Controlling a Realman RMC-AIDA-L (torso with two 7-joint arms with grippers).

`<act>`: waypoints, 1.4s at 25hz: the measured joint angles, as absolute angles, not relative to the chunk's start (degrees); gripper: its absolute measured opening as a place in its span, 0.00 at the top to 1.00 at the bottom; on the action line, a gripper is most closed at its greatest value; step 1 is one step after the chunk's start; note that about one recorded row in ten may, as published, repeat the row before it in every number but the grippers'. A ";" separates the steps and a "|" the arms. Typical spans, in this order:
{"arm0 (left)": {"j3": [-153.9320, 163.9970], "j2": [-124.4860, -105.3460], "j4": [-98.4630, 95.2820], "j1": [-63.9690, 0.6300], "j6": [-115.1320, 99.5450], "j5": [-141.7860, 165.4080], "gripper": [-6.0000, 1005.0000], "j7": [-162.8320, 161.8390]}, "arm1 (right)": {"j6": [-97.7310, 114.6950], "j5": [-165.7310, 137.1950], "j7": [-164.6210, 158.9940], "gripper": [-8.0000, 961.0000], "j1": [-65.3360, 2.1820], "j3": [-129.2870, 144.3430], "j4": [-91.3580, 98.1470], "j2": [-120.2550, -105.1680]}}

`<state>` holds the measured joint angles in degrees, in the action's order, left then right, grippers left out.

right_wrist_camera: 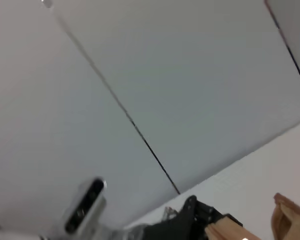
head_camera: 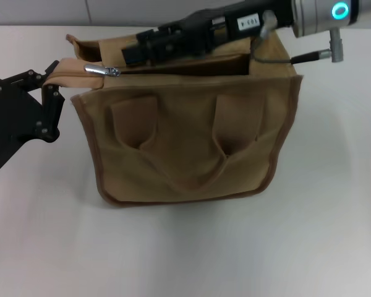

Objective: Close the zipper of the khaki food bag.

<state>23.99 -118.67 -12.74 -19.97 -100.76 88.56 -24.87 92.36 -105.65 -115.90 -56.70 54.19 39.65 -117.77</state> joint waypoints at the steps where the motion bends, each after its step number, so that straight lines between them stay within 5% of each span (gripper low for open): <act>1: 24.00 -118.66 -12.74 -19.97 -100.72 88.55 0.97 -24.87 | 92.35 -105.54 -113.43 0.16 -55.99 54.37 40.65 -117.98; 7: 23.99 -118.65 -12.74 -20.12 -100.99 88.51 0.97 -24.87 | 89.42 -98.80 -90.01 0.16 -48.94 55.58 44.84 -119.61; 35: 24.66 -118.69 -12.54 -21.53 -103.49 88.82 0.97 -25.47 | 66.00 -87.41 -54.94 0.16 -45.06 81.73 49.09 -119.89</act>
<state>24.66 -118.69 -12.54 -21.53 -103.49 88.82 -25.47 66.00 -87.41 -54.94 -45.06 81.73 49.09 -119.89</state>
